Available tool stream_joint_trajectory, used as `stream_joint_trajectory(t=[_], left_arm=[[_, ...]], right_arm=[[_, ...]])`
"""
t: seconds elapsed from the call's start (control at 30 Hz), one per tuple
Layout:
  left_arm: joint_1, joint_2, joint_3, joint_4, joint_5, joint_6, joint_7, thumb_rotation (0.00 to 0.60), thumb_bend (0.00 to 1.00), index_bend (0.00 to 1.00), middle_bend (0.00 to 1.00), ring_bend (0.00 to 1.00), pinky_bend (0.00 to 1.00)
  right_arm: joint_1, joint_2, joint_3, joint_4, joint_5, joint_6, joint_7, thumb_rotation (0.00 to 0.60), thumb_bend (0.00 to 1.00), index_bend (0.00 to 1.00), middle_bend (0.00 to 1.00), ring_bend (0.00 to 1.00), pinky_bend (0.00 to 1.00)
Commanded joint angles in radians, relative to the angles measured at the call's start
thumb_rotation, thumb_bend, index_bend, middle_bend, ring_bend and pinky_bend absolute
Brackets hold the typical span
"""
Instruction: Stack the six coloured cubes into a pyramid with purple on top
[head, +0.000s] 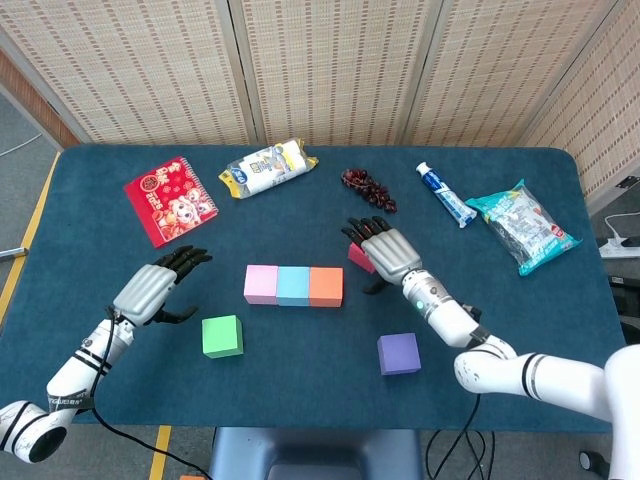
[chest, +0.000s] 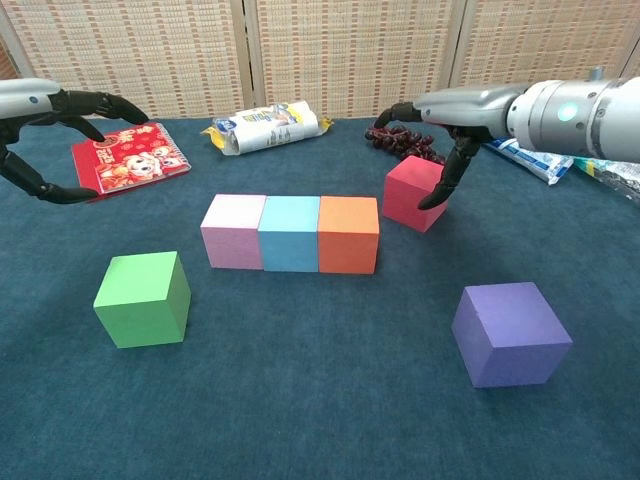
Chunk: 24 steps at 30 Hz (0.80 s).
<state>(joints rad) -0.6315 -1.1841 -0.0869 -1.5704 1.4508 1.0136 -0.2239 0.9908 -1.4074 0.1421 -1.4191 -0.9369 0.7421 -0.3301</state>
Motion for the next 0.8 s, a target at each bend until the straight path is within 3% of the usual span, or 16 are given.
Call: stream_joint_trajectory(t=[0.03,0.43,0.8], left_arm=[[0.002,0.001,0.0,-0.001,-0.001,0.0,-0.001,0.6,0.32,0.12,0.07,0.01,0.17],[0.017,0.007,0.006,0.005,-0.005,0.006,-0.011,0.6,0.32,0.12,0.07,0.02,0.17],[0.029,0.01,0.01,0.018,0.004,0.018,-0.031,0.6,0.32,0.12,0.07,0.02,0.17]], right_arm=[[0.023,-0.059,-0.005,0.071,0.043,-0.014,-0.038,0.6,0.12,0.0,0.0,0.0,0.01],[0.054,-0.217,0.021,0.234,0.051,-0.018,-0.043,0.6,0.1,0.0,0.0,0.0,0.0],[0.062,-0.261,0.044,0.265,0.041,-0.025,-0.031,0.6,0.1,0.0,0.0,0.0,0.0]])
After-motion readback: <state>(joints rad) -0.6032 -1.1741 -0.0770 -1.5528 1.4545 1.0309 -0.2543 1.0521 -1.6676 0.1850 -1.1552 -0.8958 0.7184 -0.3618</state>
